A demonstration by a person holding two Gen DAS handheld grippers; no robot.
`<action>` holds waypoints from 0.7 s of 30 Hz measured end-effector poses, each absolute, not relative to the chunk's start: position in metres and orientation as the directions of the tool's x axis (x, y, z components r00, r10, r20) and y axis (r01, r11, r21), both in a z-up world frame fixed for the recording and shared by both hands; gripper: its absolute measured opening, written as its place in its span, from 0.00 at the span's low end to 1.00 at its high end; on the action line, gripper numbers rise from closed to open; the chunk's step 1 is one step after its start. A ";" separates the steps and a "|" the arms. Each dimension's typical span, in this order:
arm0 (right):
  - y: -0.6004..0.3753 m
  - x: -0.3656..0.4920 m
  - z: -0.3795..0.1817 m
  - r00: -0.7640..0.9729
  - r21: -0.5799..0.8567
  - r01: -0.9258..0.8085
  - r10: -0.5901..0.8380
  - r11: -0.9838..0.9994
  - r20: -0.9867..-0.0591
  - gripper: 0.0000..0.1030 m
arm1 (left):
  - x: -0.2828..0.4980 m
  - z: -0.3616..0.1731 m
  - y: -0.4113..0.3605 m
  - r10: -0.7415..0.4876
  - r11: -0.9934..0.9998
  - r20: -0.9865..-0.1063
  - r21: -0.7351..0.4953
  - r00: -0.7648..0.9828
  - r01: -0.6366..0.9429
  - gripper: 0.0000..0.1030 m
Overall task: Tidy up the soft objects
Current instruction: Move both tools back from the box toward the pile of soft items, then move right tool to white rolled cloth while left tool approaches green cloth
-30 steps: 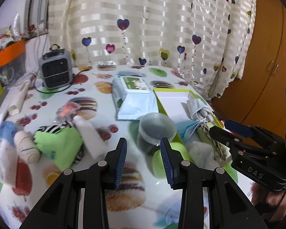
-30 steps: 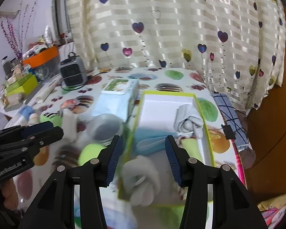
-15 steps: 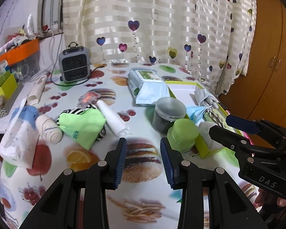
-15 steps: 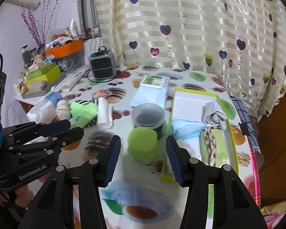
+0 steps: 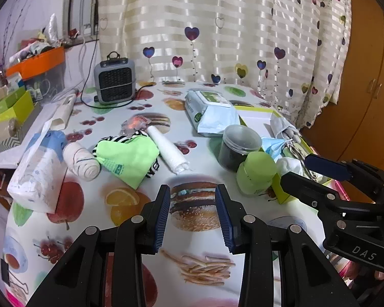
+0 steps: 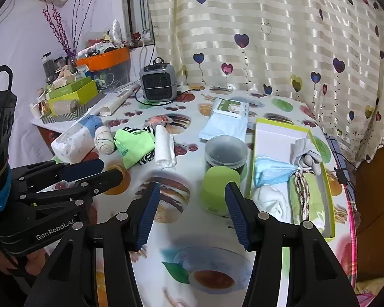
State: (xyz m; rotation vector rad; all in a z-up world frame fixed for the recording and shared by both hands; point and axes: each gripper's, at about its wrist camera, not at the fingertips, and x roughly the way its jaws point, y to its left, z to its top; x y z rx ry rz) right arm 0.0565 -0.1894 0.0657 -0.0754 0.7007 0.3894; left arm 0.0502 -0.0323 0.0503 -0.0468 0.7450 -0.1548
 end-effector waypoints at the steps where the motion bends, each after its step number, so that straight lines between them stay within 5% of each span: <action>1: -0.188 0.057 0.065 0.693 0.060 -0.378 0.325 0.924 -0.643 0.53 | 0.050 0.050 -0.031 -0.155 0.988 -0.673 -0.098 0.724 0.121 0.34; 21: -0.171 0.066 0.057 0.664 0.048 -0.408 0.333 0.912 -0.670 0.53 | 0.058 0.039 -0.014 -0.136 0.991 -0.691 -0.110 0.710 0.082 0.34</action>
